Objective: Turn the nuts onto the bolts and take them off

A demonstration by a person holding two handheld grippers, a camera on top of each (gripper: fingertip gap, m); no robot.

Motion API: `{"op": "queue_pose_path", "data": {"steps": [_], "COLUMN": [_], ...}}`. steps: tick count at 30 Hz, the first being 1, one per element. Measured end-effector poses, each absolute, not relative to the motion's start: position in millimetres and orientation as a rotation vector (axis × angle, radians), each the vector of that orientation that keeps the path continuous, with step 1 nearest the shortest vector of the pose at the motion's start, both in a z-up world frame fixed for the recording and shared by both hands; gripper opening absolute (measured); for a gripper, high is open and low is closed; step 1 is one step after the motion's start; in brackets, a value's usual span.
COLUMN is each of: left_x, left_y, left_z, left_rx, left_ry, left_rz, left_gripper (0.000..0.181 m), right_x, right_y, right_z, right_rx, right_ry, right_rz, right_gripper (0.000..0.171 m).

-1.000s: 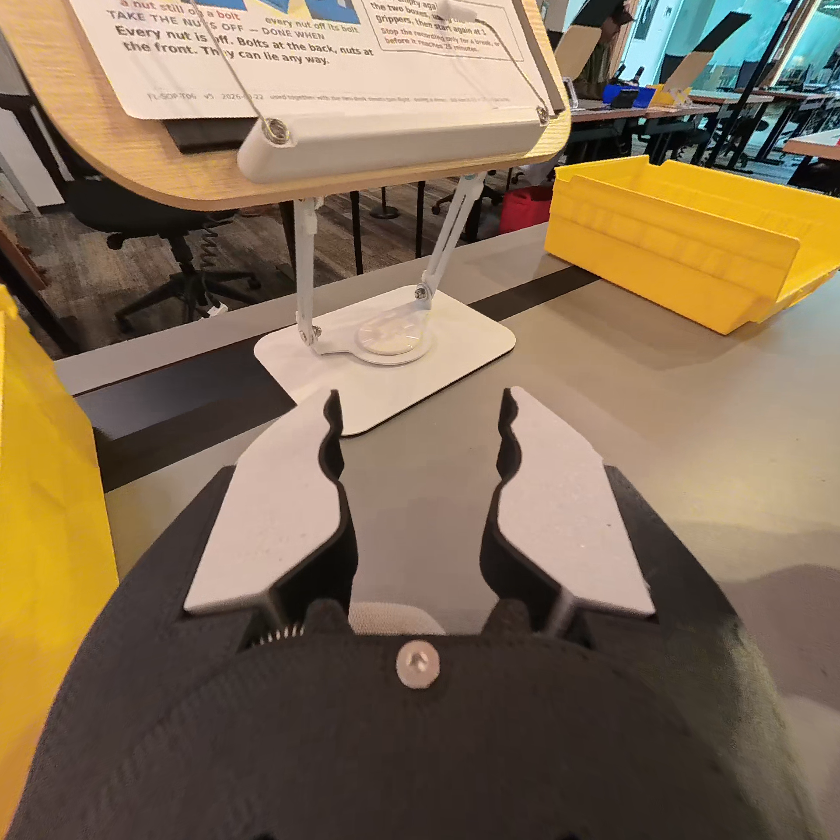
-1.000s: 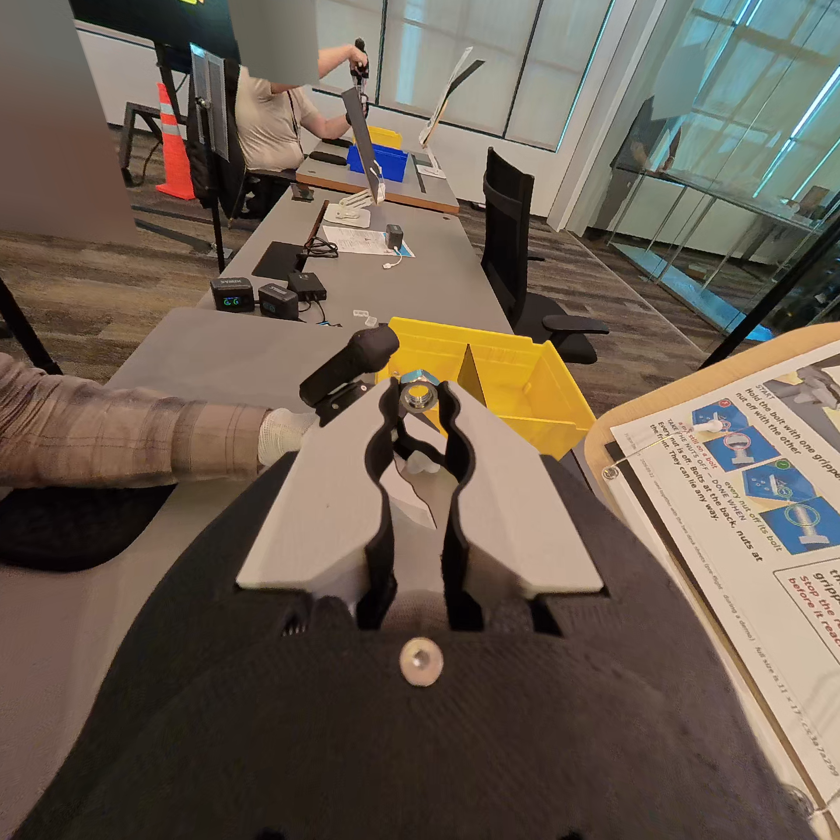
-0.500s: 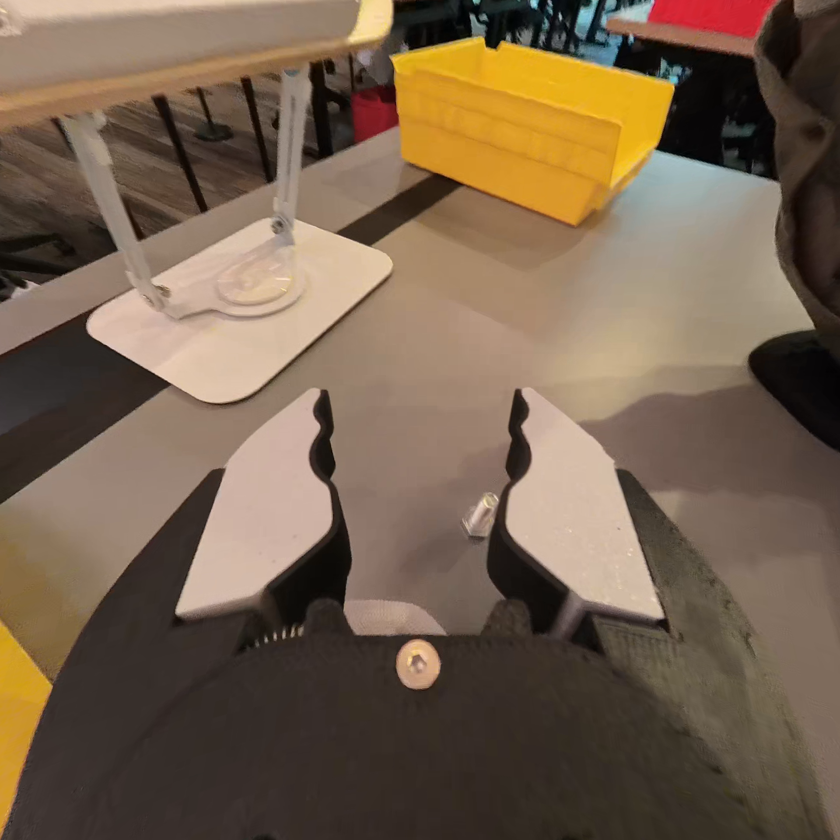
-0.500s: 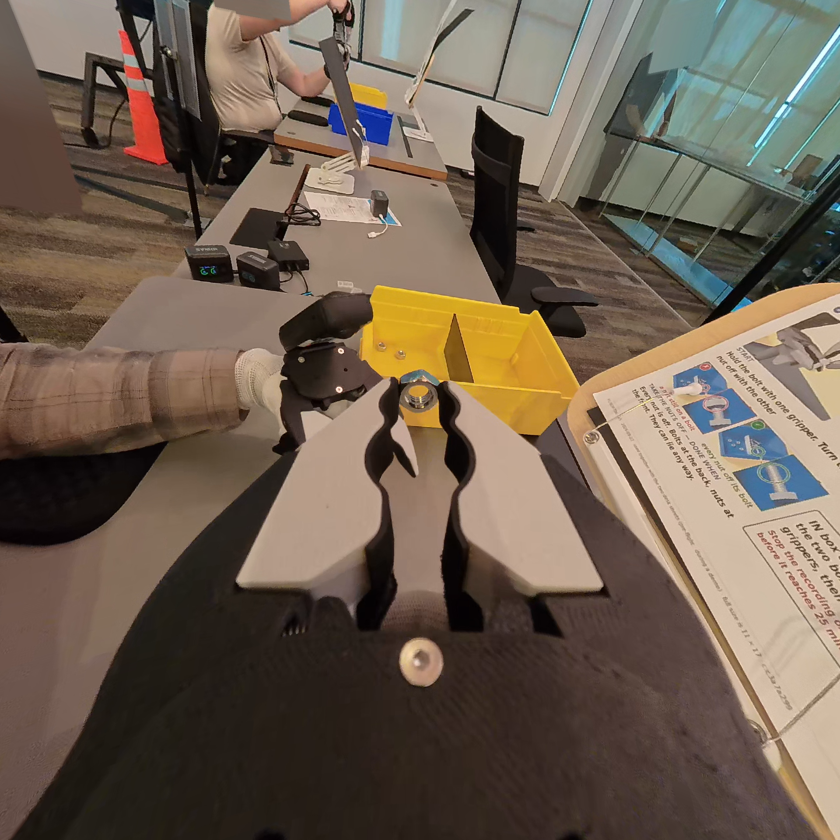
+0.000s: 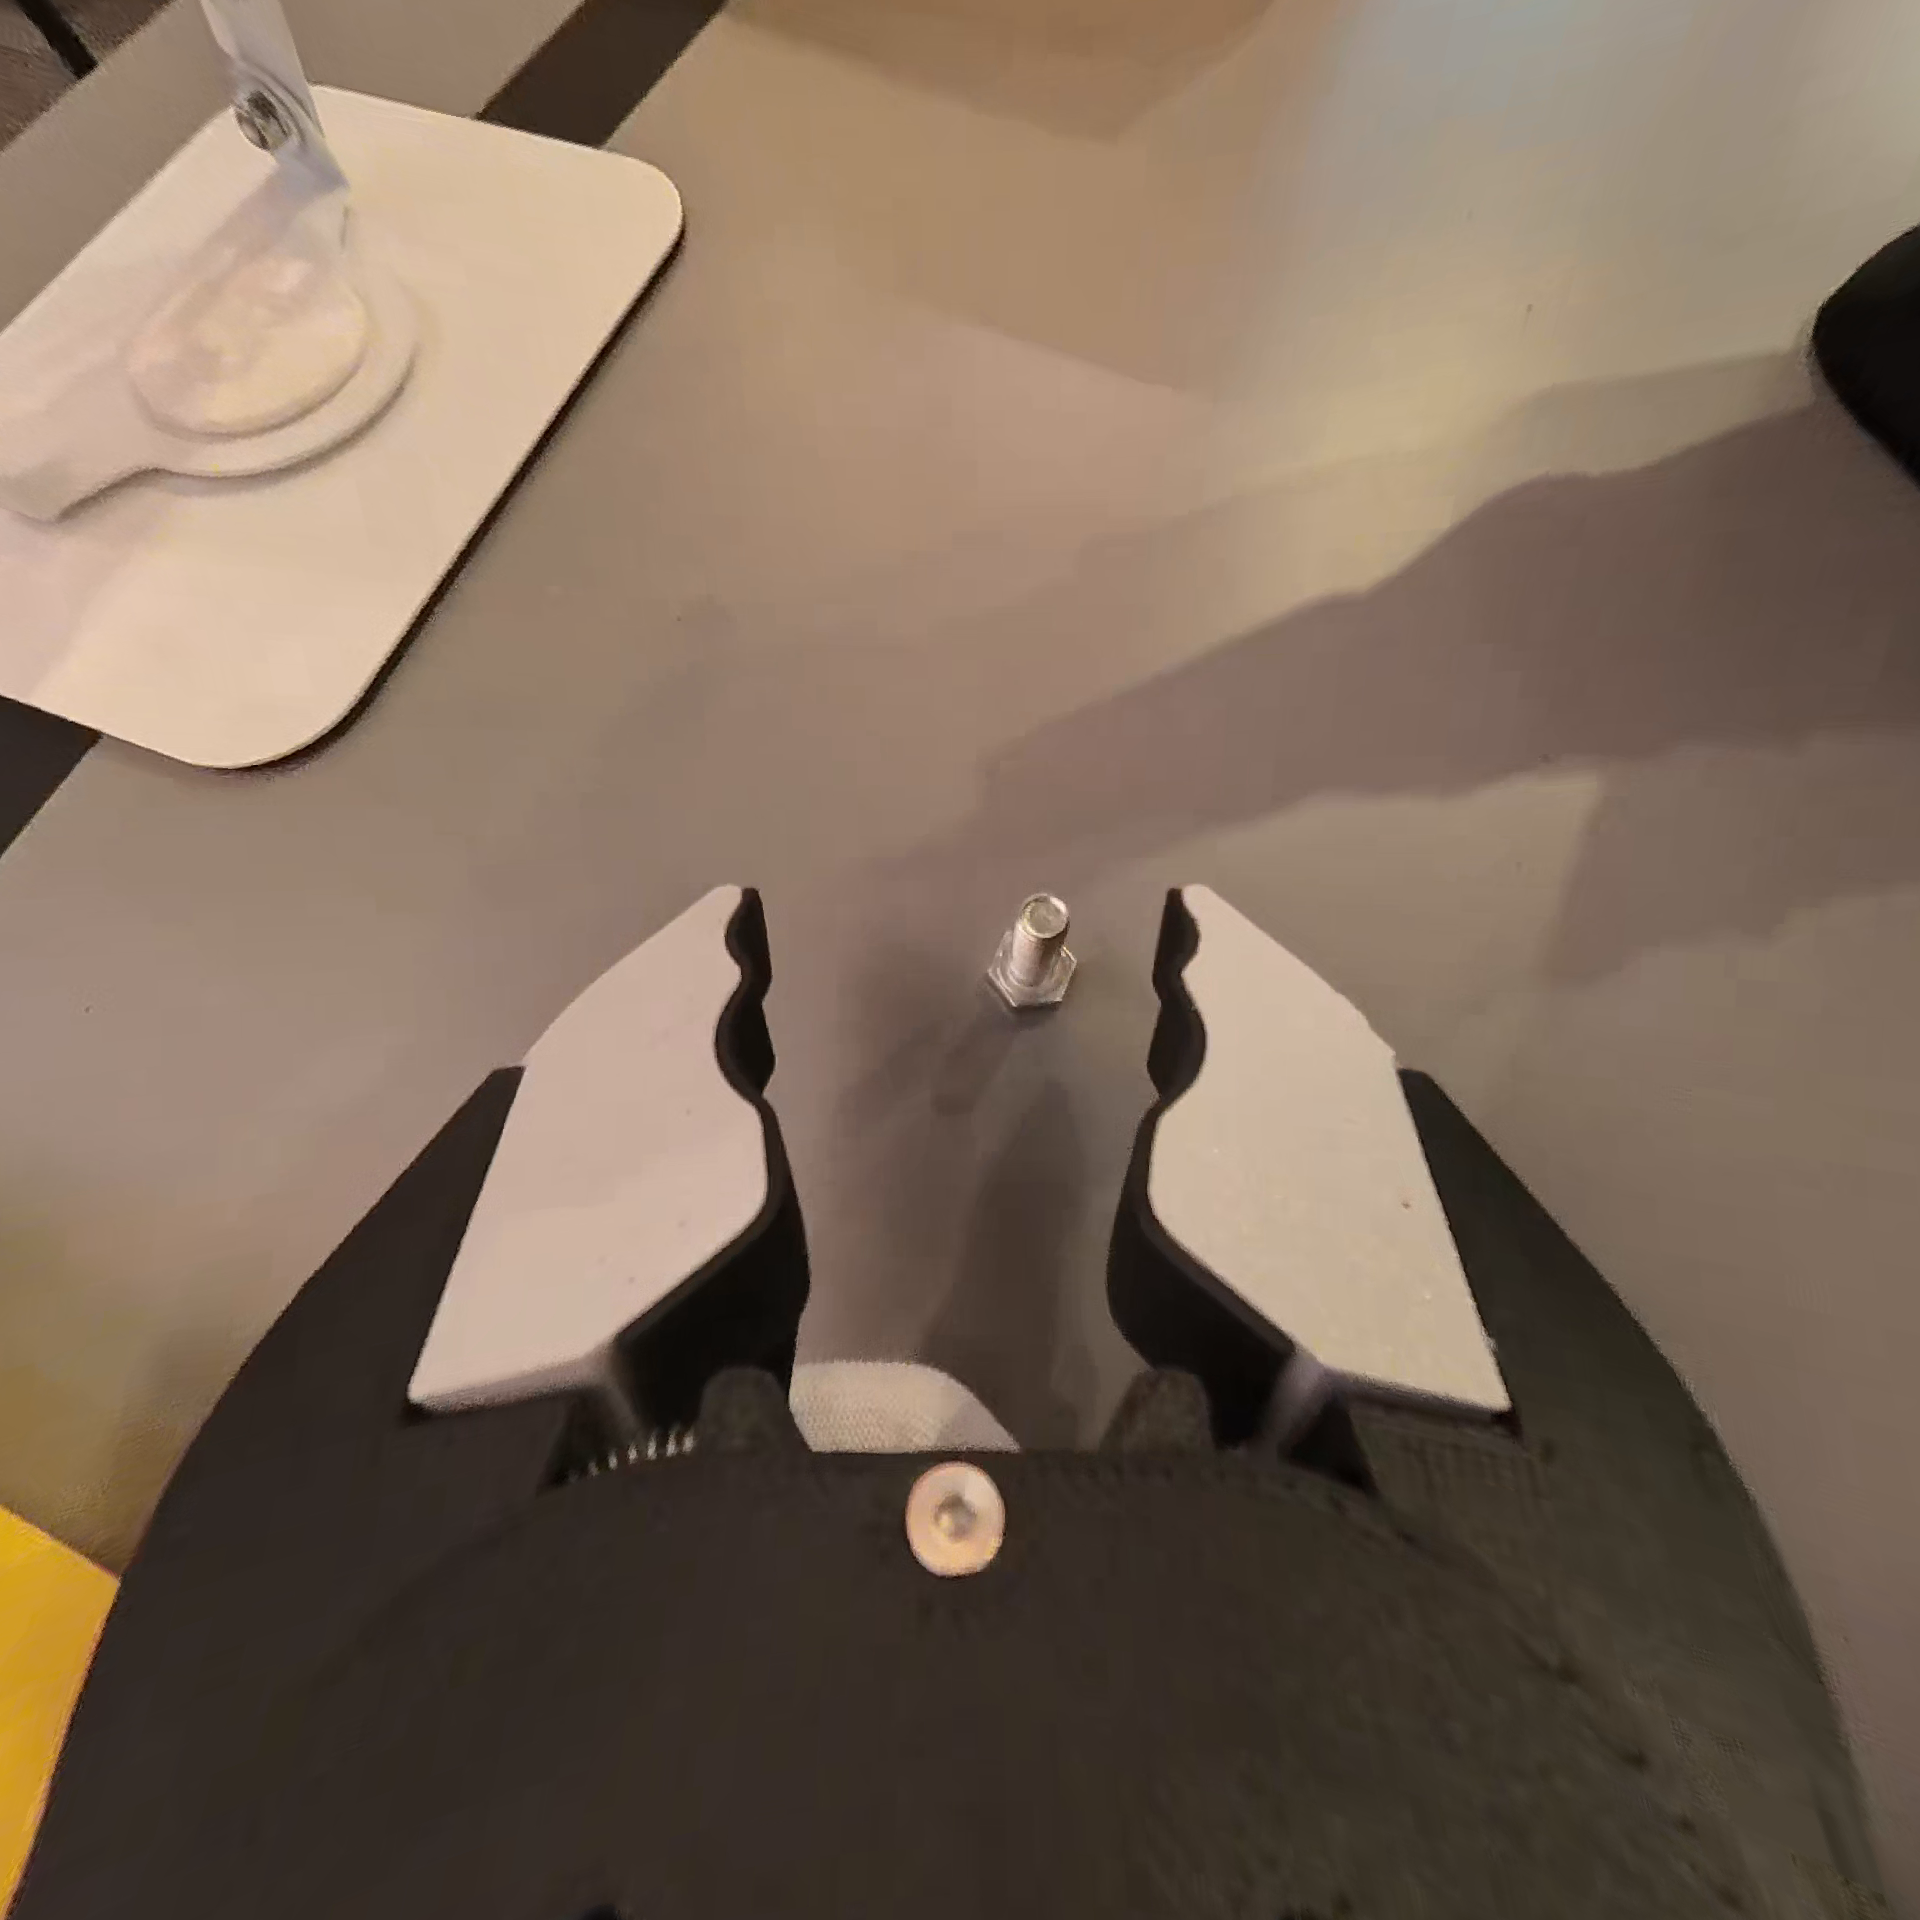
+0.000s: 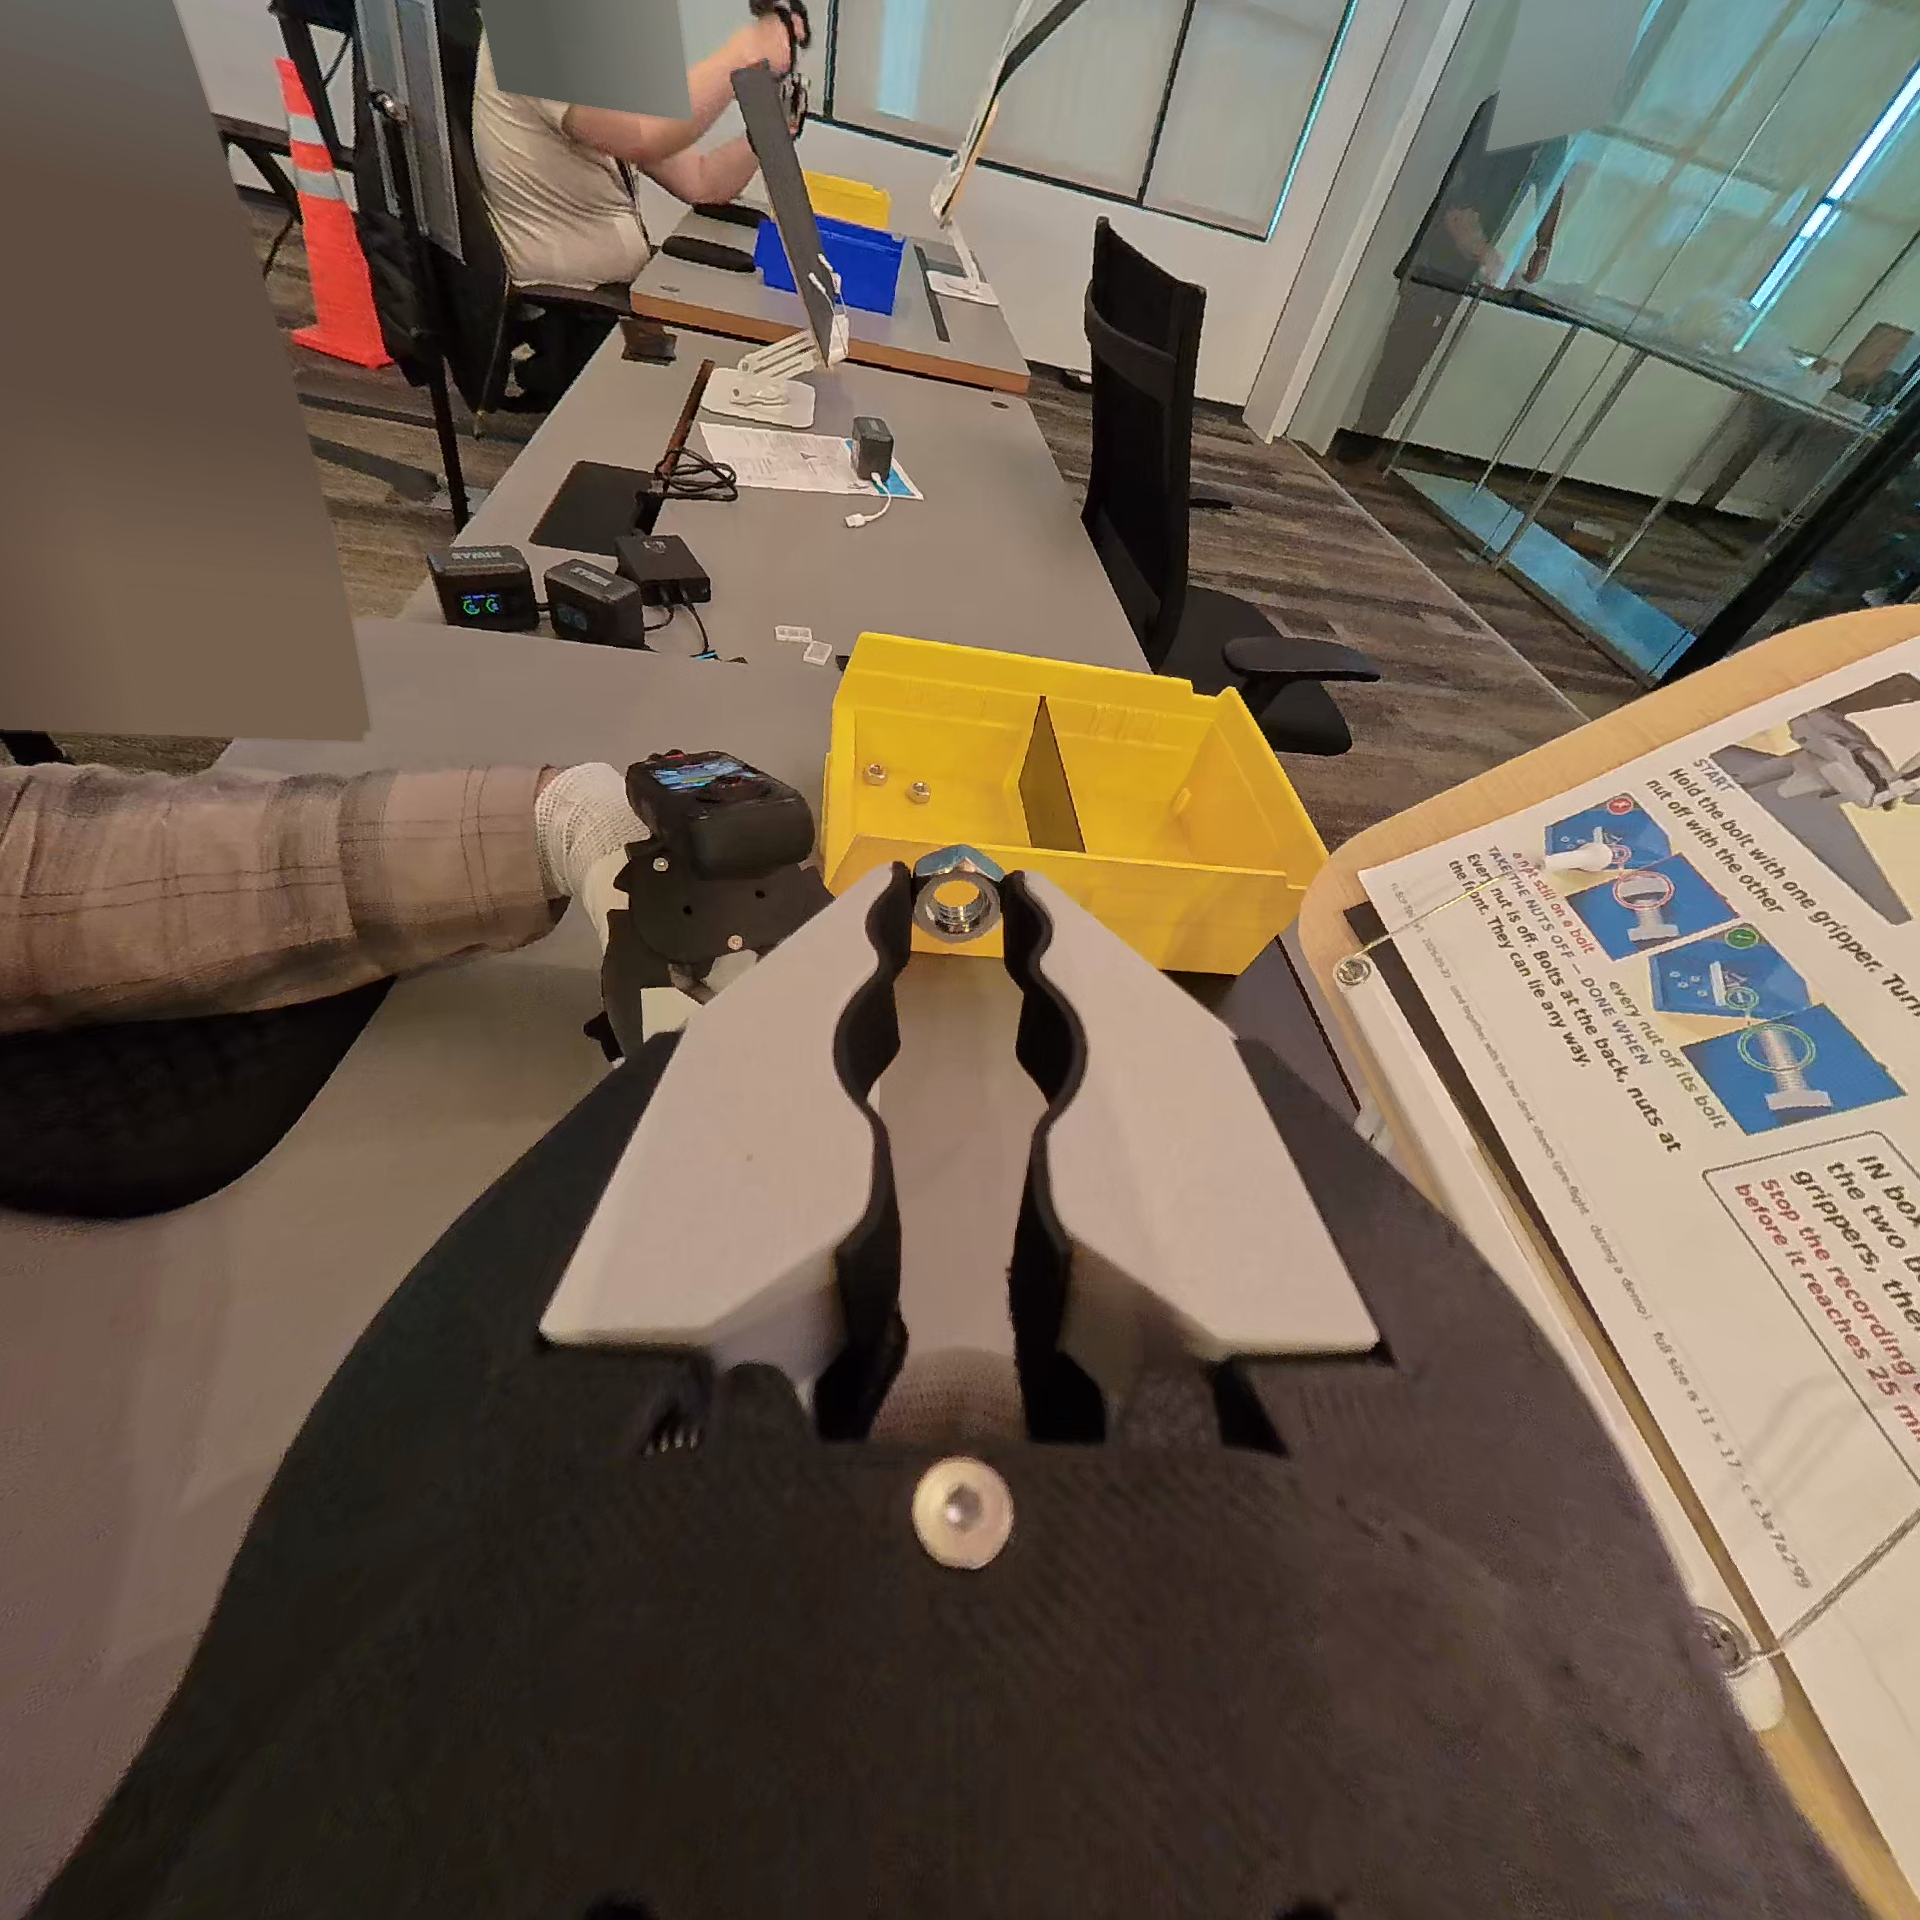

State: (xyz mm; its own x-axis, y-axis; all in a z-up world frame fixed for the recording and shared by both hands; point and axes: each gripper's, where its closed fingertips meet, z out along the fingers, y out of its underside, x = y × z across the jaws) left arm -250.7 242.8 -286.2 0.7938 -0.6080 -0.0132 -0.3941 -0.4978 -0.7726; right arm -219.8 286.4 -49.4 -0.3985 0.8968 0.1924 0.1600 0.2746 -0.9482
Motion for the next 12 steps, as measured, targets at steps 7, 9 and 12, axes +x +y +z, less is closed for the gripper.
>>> {"op": "queue_pose_path", "data": {"steps": [7, 9, 12], "left_x": [-246.7, -249.9, -251.0], "left_y": [236.9, 234.6, 234.6], "left_z": [-308.9, -316.5, -320.6], "left_rx": [-2.256, -2.299, -2.316], "left_ry": [0.801, 0.814, 0.812], "left_rz": [-0.327, -0.302, -0.293], "left_gripper": [0.059, 0.052, 0.041], "right_x": [-219.7, -219.2, -217.4], "right_y": [291.2, 291.5, 291.7], "right_z": [-52.2, -51.7, -49.9], "right_rx": [-0.975, -0.974, -0.971], "right_ry": [-1.759, -1.757, -1.752], "right_rz": [1.197, 1.202, 1.201], "right_gripper": [0.016, 0.016, 0.016]}}
